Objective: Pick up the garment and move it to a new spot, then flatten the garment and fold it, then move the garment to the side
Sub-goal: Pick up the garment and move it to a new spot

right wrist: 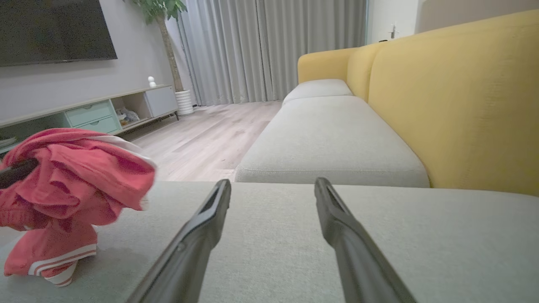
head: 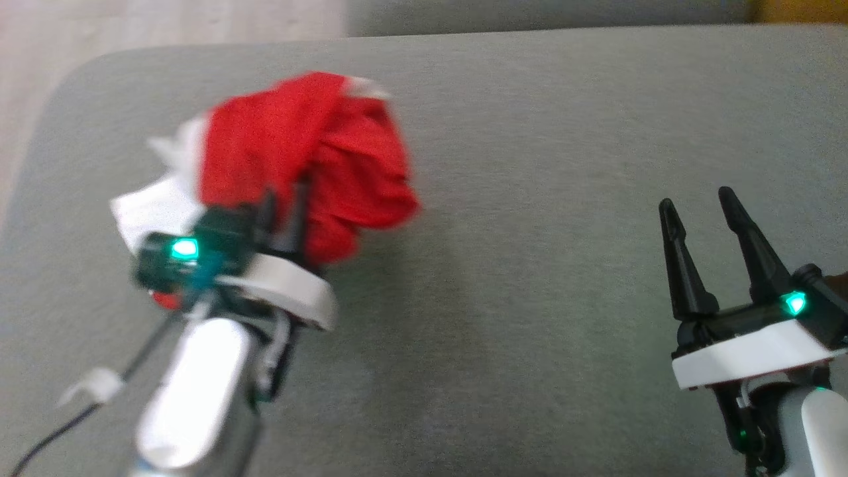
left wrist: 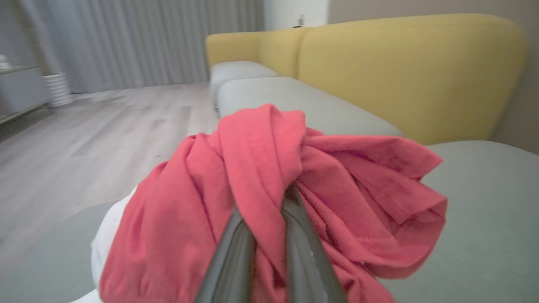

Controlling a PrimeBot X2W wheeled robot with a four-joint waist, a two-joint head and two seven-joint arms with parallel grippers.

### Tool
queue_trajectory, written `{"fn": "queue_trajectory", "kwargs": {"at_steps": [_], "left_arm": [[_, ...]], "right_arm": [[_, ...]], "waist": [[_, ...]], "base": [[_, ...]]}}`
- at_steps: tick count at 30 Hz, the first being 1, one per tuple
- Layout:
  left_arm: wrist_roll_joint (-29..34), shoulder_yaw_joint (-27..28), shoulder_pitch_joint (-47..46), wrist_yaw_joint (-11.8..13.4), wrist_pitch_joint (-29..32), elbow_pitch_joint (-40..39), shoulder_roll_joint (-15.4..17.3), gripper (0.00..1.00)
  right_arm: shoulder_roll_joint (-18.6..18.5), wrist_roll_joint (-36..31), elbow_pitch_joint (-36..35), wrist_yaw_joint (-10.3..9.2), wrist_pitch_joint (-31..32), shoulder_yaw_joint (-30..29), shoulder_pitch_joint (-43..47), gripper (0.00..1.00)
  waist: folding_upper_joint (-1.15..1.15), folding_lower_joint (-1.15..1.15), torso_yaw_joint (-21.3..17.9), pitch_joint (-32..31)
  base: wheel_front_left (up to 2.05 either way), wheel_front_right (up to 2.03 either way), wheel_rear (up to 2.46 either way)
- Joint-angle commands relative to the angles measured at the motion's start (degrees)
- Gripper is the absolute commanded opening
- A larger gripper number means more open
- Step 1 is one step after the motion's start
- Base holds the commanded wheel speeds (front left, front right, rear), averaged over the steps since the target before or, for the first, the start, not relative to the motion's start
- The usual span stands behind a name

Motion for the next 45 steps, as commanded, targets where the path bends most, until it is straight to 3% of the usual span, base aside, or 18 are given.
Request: {"fn": "queue_trajectory", "kwargs": {"at_steps": [1, 9, 16, 17, 18, 19, 20, 27, 32, 41, 45], "left_arm": [[1.1, -0.2, -3.4, -0.9, 0.1, -1.9, -0.3, 0.0], [3.5, -13.9, -9.2, -7.1, 0.3, 7.1, -7.0, 0.0], [1.1, -20.3, -9.5, -7.9, -2.5, 14.8, -8.2, 0.0], [0.9, -20.8, -9.5, -7.6, -3.2, 15.4, -8.3, 0.2], [0.7, -21.0, -9.5, -7.3, -4.1, 15.8, -8.3, 0.49], [0.7, -21.0, -9.5, -7.3, -4.1, 15.8, -8.3, 0.49], [0.5, -21.2, -9.6, -6.9, -5.0, 16.1, -8.3, 1.0], [-0.5, -19.7, -9.2, -3.4, -11.3, 15.0, -8.2, 1.0], [-1.4, -15.4, -7.7, 0.7, -14.6, 11.3, -5.7, 1.0], [-4.4, -2.9, -1.8, 9.4, -18.2, 4.4, 2.7, 1.0], [-5.9, 1.9, 2.5, 11.8, -18.3, 1.7, 7.1, 1.0]], "right_arm": [[0.1, 0.4, -1.6, -0.04, -0.7, 1.2, -1.7, 1.0], [1.3, 1.7, 0.5, -0.04, -2.0, 0.8, -2.2, 1.0], [2.1, 2.6, 2.3, -0.04, -3.3, 0.6, -2.5, 1.0], [2.1, 2.6, 2.4, -0.04, -3.5, 0.5, -2.5, 1.0], [2.2, 2.6, 2.5, -0.04, -3.6, 0.4, -2.4, 1.0], [2.2, 2.6, 2.5, -0.04, -3.6, 0.4, -2.4, 1.0], [2.3, 2.6, 2.7, -0.04, -3.7, 0.3, -2.3, 1.0], [1.9, 2.1, 2.7, -0.04, -3.4, -0.1, -1.9, 1.0], [1.6, 1.7, 1.9, -0.04, -2.7, -0.6, -1.4, 1.0], [1.2, 1.1, 0.2, -0.04, -0.9, -0.5, -0.5, 1.0], [1.2, 0.8, -0.4, -0.04, -0.2, -0.8, 0.2, 1.0]], "waist": [[0.0, 0.0, -6.3, 1.2], [0.0, 0.0, -15.8, 3.4], [0.0, 0.0, -19.0, 5.0], [0.0, 0.0, -19.1, 5.1], [0.0, 0.0, -19.0, 5.2], [0.0, 0.0, -19.0, 5.2], [0.0, 0.0, -18.7, 5.1], [0.0, 0.0, -14.6, 3.1], [0.0, 0.0, -10.1, 1.8], [0.0, 0.0, -4.0, 0.5], [0.0, 0.0, -2.3, -0.1]], "base": [[0.0, 0.0, 0.0], [0.0, 0.0, 0.0], [0.0, 0.0, 0.0], [0.0, 0.0, 0.0], [0.0, 0.0, 0.0], [0.0, 0.0, 0.0], [0.0, 0.0, 0.0], [0.0, 0.0, 0.0], [0.0, 0.0, 0.0], [0.0, 0.0, 0.0], [0.0, 0.0, 0.0]]}}
